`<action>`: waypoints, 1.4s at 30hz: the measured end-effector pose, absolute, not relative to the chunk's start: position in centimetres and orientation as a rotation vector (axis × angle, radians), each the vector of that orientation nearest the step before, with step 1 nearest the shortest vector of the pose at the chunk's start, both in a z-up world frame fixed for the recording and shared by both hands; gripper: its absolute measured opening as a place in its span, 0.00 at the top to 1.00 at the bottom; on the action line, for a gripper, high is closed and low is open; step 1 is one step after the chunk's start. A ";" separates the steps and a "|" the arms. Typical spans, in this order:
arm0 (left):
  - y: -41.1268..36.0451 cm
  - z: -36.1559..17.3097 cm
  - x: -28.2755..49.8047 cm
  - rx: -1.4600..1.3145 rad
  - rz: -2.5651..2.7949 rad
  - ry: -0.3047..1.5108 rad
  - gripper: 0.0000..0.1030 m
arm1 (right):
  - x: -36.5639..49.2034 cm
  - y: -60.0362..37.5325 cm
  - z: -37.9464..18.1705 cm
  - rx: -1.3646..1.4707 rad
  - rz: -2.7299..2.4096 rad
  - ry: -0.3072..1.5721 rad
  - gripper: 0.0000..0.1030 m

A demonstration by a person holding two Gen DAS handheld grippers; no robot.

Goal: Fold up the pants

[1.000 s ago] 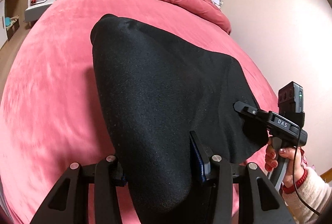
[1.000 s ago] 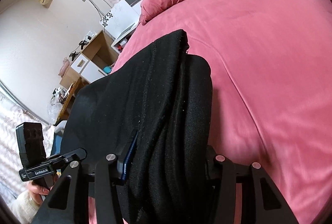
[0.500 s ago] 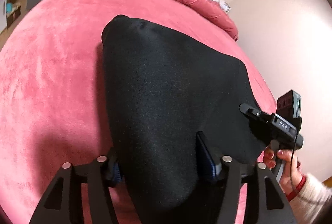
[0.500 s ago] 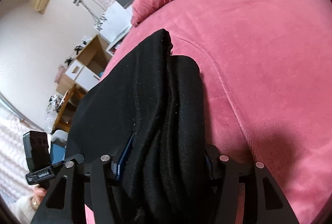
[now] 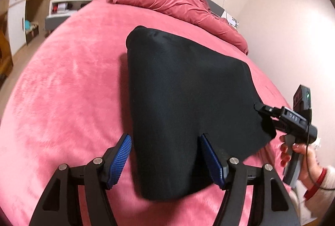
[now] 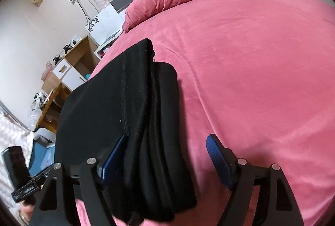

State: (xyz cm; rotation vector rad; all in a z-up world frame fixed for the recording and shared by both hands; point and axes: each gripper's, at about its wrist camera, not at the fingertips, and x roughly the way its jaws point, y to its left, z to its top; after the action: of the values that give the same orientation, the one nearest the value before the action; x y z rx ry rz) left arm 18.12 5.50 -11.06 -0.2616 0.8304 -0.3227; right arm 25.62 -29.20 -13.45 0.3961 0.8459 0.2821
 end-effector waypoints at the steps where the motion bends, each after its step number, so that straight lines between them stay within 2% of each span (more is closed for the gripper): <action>1: 5.0 -11.0 17.9 -0.241 -0.314 0.827 0.32 | 25.1 -29.3 -13.3 0.382 0.266 0.841 0.24; 6: 5.4 -10.9 14.2 -0.167 -0.259 0.813 0.32 | 22.4 -30.4 -12.8 0.392 0.171 0.826 0.19; 9: 5.3 -11.8 12.7 -0.170 -0.221 0.864 0.32 | 20.6 -30.0 -12.8 0.351 0.133 0.840 0.16; 12: 5.1 -13.5 11.5 -0.174 -0.184 0.940 0.36 | 18.7 -28.8 -12.3 0.295 0.116 0.841 0.15; 18: 3.9 -13.9 8.8 -0.127 -0.116 0.927 0.36 | 14.7 -25.2 -12.9 0.181 0.137 0.859 0.13; 19: 3.6 -13.9 8.5 -0.110 -0.111 0.931 0.36 | 13.9 -24.6 -13.2 0.176 0.136 0.863 0.12; 21: 3.1 -13.9 7.8 -0.072 -0.092 0.934 0.35 | 12.7 -23.4 -13.7 0.162 0.131 0.874 0.01; 28: 1.9 -14.3 5.5 -0.002 -0.040 0.929 0.34 | 8.9 -21.5 -15.2 0.082 0.115 0.879 0.00; 33: 1.9 -13.5 4.3 -0.042 -0.029 0.932 0.34 | 7.2 -21.1 -13.6 0.053 0.067 0.832 0.00; 42: 1.2 -10.2 0.9 -0.009 0.016 0.825 0.34 | 3.0 -19.5 -10.0 0.021 0.015 0.679 0.00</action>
State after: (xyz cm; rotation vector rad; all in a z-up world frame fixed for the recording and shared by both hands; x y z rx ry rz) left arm 0.88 1.23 -10.21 -0.0092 0.8252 0.0158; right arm 3.03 -19.53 -9.98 0.0207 0.6793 0.0154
